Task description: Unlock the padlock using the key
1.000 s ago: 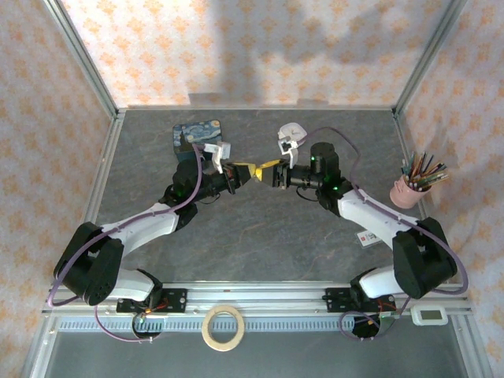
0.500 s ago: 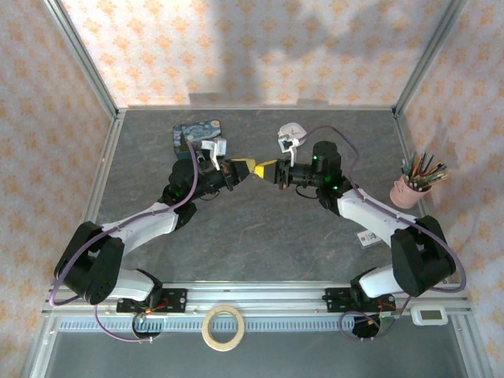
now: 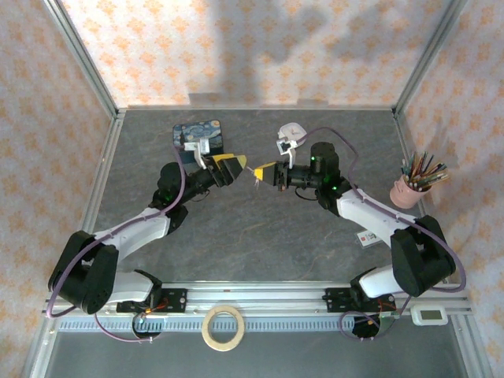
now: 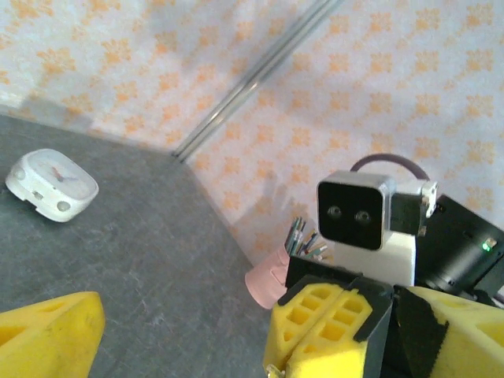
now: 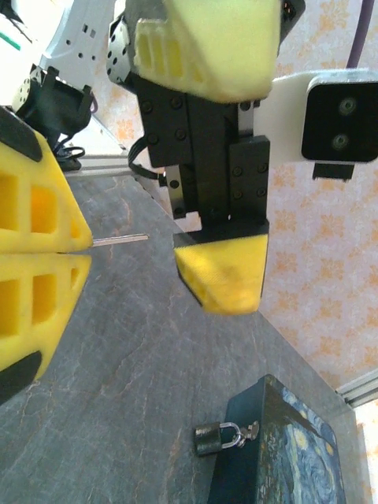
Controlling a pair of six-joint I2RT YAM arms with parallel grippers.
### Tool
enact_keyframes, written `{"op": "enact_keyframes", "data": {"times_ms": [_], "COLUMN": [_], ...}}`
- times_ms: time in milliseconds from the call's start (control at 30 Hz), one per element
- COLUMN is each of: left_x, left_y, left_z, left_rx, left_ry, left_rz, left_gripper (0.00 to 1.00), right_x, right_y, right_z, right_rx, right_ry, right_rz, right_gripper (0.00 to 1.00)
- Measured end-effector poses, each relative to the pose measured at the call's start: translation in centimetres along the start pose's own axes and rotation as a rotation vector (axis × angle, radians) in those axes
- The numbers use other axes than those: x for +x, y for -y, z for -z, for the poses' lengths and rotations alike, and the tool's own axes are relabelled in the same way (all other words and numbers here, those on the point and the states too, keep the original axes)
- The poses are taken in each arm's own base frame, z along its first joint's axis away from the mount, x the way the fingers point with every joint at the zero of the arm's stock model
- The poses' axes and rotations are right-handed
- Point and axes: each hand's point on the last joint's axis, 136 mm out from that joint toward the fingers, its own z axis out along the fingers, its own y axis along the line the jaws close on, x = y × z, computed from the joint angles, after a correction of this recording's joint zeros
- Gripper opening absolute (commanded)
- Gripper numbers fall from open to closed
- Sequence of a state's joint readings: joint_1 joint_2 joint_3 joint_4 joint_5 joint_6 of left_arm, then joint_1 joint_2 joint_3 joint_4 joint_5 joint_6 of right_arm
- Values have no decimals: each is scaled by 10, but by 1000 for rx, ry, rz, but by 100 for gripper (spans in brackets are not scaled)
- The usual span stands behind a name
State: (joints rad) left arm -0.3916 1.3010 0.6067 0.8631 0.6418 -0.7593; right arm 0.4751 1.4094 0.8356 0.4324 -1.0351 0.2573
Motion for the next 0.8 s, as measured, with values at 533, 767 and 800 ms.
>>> {"op": "enact_keyframes", "data": {"times_ms": [533, 767, 800], "left_x": [8, 6, 4], "left_y": [-32, -15, -14], "left_z": [-9, -28, -28], "left_rx": [-167, -164, -161], "left_ry": [124, 126, 132], "left_rz": [484, 554, 557], "left_gripper": [64, 55, 52], "right_x": [-18, -31, -31], "right_y": [22, 22, 22], "right_z": [1, -3, -3], "right_rx": [339, 510, 526], "right_ry": [83, 79, 77], "right_rz": [174, 353, 371], "right_gripper": [0, 0, 0]}}
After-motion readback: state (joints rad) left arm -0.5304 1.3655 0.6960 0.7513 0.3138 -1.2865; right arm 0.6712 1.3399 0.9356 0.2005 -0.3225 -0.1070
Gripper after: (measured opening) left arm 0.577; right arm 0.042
